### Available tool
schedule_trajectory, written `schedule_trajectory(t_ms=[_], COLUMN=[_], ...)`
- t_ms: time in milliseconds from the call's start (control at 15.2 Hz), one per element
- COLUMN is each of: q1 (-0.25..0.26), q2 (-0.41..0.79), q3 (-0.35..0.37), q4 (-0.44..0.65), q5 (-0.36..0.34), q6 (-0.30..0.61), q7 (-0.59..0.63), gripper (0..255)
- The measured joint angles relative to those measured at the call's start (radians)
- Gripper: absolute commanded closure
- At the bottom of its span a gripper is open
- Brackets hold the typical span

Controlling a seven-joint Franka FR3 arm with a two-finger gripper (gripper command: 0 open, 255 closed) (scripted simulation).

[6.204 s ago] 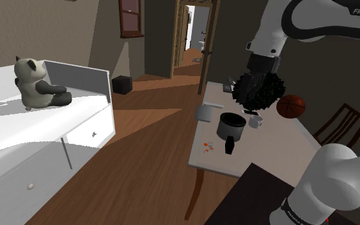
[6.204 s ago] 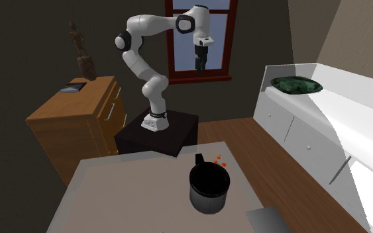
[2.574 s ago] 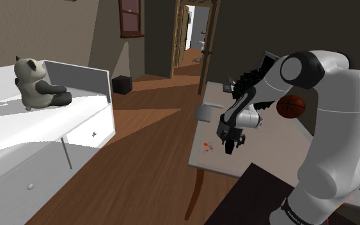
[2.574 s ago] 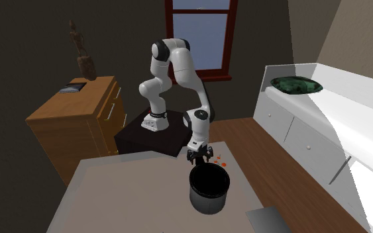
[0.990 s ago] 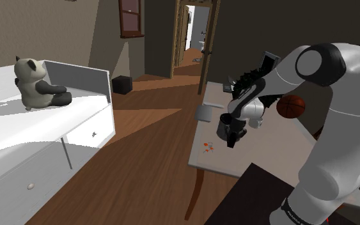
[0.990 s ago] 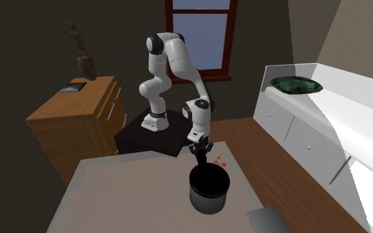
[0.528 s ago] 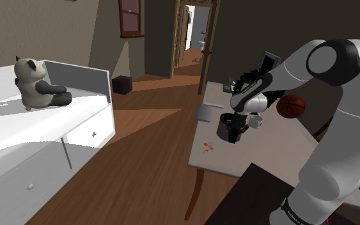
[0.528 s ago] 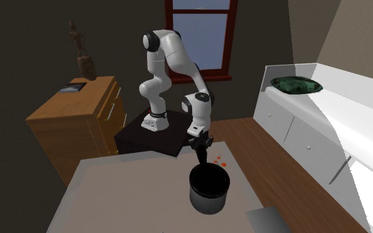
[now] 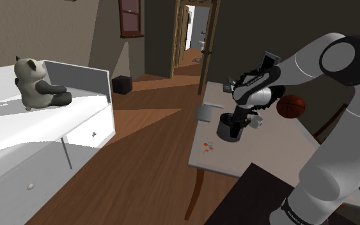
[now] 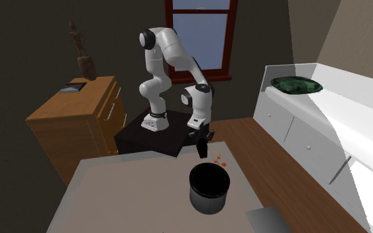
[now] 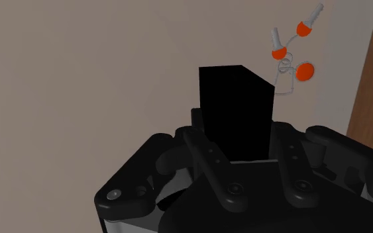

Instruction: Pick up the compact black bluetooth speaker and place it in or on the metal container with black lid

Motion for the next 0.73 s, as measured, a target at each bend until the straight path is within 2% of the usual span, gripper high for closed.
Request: schedule_trajectory(t_ms=[726], q1=[-0.001], q2=[-0.103], q3=[0.0], q4=[0.046], q5=[-0.041], q6=[-0.145], q7=[0.032], gripper=[255])
